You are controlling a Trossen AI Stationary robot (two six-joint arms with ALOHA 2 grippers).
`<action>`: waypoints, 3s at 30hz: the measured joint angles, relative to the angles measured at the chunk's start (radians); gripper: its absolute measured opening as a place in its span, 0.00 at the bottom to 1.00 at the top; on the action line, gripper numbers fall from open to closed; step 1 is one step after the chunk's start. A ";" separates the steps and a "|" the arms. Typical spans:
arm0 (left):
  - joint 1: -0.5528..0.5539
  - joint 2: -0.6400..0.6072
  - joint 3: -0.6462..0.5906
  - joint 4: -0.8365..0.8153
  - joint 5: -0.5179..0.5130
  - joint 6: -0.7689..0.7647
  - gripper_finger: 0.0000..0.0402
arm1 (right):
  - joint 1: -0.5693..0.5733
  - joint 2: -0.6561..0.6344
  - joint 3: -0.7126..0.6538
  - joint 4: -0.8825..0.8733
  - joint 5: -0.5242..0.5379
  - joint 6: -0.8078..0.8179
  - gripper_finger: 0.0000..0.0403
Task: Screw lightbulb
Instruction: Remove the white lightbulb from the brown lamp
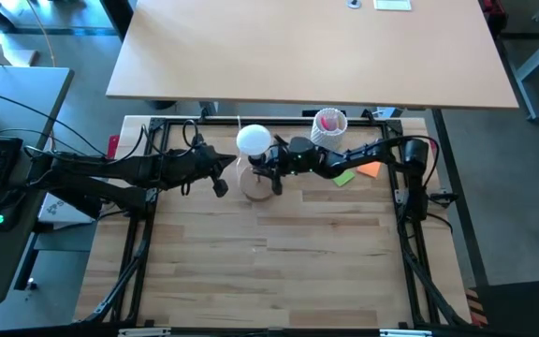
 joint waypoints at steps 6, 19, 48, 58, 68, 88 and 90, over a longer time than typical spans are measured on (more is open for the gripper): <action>0.000 0.000 0.000 -0.019 0.000 -0.009 0.00 | -0.027 -0.036 -0.004 -0.135 -0.021 -0.039 0.30; 0.103 -0.011 -0.111 0.244 -0.049 0.142 0.00 | -0.057 -0.344 -0.002 -0.573 0.185 -0.222 0.49; 0.465 0.158 -0.213 0.949 0.770 0.065 0.00 | 0.015 -0.480 0.001 -0.198 -0.019 -0.160 0.07; 0.422 0.122 -0.213 0.867 0.761 0.037 0.00 | -0.013 -0.519 -0.001 -0.246 -0.018 -0.159 0.07; 0.387 0.073 -0.214 0.828 0.843 0.029 0.00 | -0.073 -0.549 0.000 -0.314 0.143 -0.158 0.07; 0.447 0.098 -0.213 0.819 0.632 0.036 0.00 | -0.102 -0.654 0.001 -0.464 0.101 -0.177 0.07; 0.475 0.125 -0.212 0.846 0.662 0.018 0.00 | -0.099 -0.654 0.001 -0.459 0.050 -0.168 0.07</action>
